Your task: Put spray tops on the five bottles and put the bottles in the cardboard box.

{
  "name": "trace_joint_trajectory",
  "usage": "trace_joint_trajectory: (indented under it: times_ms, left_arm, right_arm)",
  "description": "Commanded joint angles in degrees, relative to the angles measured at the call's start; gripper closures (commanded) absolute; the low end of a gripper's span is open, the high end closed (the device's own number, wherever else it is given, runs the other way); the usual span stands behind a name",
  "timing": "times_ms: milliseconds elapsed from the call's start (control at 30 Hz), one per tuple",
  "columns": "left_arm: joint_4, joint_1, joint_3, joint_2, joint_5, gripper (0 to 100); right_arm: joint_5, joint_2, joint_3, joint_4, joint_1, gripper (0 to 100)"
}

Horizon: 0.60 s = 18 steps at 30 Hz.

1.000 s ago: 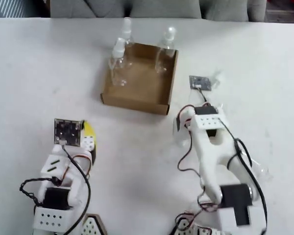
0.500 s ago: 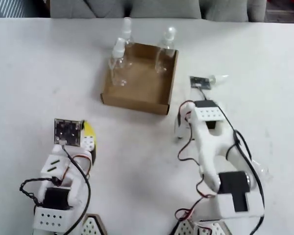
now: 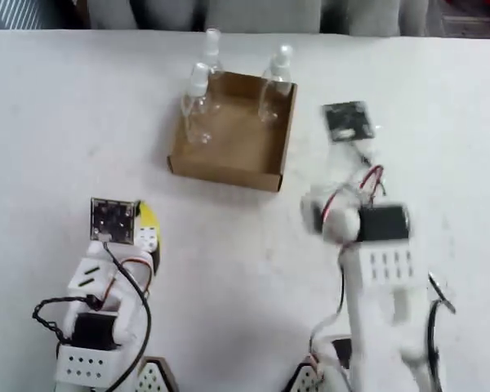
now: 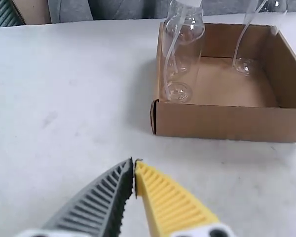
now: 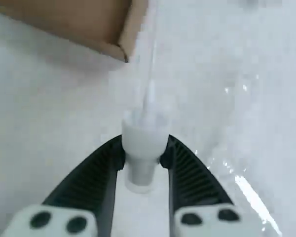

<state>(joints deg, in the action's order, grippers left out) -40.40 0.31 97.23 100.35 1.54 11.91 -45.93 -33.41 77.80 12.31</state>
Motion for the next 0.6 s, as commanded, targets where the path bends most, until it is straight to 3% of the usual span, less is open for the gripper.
trace_joint_trajectory:
  times_ms: [0,333,567]
  left_arm:
    - [0.97,-1.36,0.0,0.13,-0.53,98]
    - [1.14,-13.85,-3.25,0.57,0.0,98]
    - [1.14,-27.47,-7.38,0.48,1.49,98]
  right_arm:
    - [11.6,-7.16,2.55,3.56,10.24,98.3]
    - [23.38,0.66,2.02,4.97,24.92,98.3]
    - [30.24,15.34,2.02,4.0,28.35,98.3]
